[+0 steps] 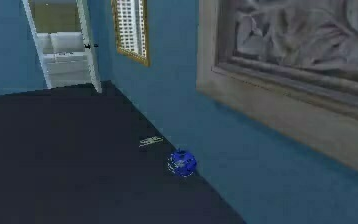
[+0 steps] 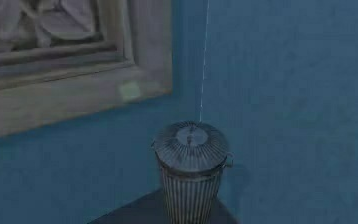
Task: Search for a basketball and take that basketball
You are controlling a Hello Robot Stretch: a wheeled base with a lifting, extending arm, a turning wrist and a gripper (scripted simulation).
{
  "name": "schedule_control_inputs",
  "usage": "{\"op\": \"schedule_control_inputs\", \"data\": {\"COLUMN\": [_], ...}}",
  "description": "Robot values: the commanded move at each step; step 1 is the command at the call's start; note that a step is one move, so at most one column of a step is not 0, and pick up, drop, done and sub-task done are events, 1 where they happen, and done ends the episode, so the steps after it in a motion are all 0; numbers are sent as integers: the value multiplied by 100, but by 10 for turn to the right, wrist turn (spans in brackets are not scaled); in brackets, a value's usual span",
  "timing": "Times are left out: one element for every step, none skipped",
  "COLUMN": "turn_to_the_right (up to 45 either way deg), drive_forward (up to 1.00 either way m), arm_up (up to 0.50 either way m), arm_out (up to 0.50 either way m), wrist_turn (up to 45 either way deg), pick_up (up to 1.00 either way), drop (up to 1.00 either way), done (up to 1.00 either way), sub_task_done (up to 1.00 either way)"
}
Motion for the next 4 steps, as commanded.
{"op": "schedule_control_inputs", "data": {"turn_to_the_right": [-300, 0, -450, -450], "drive_forward": [0, 30, 0, 0], "arm_up": [0, 0, 0, 0], "arm_out": [0, 0, 0, 0], "wrist_turn": [0, 0, 0, 0], "pick_up": [0, 0, 0, 0], "drop": [0, 0, 0, 0], "done": [0, 0, 0, 0], "sub_task_done": [0, 0, 0, 0]}}
